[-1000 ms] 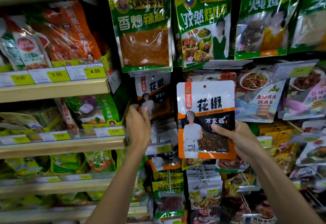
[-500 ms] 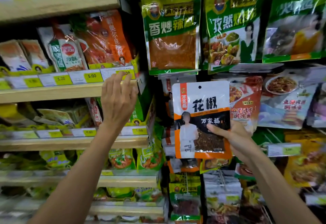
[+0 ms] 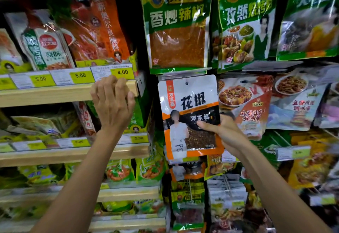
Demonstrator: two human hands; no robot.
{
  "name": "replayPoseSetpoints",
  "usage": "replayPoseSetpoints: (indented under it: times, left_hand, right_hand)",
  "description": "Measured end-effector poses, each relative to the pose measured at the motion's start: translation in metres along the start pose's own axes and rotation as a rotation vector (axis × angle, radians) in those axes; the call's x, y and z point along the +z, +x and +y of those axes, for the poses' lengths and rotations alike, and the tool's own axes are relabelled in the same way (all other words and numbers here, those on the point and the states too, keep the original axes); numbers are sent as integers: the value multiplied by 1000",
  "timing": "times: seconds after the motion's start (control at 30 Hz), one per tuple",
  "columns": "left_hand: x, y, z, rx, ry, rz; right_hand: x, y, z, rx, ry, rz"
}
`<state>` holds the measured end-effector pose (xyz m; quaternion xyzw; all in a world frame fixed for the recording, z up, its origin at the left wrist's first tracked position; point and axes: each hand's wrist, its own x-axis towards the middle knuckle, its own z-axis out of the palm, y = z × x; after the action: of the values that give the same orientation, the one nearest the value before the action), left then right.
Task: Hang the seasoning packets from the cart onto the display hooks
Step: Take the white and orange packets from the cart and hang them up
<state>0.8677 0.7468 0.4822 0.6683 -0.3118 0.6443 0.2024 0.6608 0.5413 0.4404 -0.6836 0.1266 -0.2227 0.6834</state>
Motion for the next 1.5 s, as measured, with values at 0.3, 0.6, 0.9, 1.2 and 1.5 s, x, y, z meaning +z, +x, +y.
replayPoseSetpoints:
  times: [0.3,0.6,0.9,1.2,1.5]
  left_hand:
    - [2,-2,-2,13,-16,13]
    - [1,-2,-1,5,-15,1]
    - [-5,-1,1,-3,-21,-56]
    - [-28,1,17,-24,-78,-39]
    - [-69,-85,147,-192,-561,-374]
  right_hand:
    - [10,13,3,0,2,23]
    - [17,48,8,-42,-81,115]
    - [28,77,15,-100,-179,323]
    - [16,14,22,-118,-381,431]
    - [-63,-130,68,-8,-369,539]
